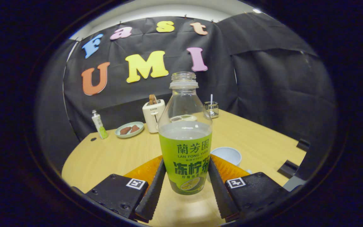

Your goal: Take the bottle from table, then pour the juice into the cup, finally place the bottle on the coaster

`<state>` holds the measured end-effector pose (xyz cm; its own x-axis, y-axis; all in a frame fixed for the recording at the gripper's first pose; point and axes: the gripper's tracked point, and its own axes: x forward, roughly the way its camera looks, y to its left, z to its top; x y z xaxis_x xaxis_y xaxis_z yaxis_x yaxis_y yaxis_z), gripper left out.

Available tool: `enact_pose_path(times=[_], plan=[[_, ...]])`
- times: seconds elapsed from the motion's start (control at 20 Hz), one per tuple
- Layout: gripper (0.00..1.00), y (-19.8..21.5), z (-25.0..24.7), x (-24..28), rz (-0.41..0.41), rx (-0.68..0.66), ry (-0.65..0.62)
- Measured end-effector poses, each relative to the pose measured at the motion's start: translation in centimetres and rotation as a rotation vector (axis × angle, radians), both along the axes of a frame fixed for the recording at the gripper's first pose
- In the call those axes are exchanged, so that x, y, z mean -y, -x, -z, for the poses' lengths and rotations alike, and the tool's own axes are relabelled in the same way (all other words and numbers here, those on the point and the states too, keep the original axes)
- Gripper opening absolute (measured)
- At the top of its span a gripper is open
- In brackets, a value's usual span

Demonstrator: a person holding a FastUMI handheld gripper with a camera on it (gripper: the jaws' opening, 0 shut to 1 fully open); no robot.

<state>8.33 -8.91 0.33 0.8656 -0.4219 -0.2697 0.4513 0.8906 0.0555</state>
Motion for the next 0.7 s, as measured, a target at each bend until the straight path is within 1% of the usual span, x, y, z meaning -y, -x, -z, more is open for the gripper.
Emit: enact_pose_path(times=[0.15,0.3,0.5,0.7], plan=[[0.79,-0.9,-1.5,-0.6,-0.013,-0.005,0.081],[0.79,-3.8,-3.1,-2.1,-0.050,0.001,0.114],[0.80,-8.4,-2.7,-2.8,-0.093,-0.036,0.136],[0.80,-11.5,-1.5,-2.3,-0.117,-0.009,0.095]])
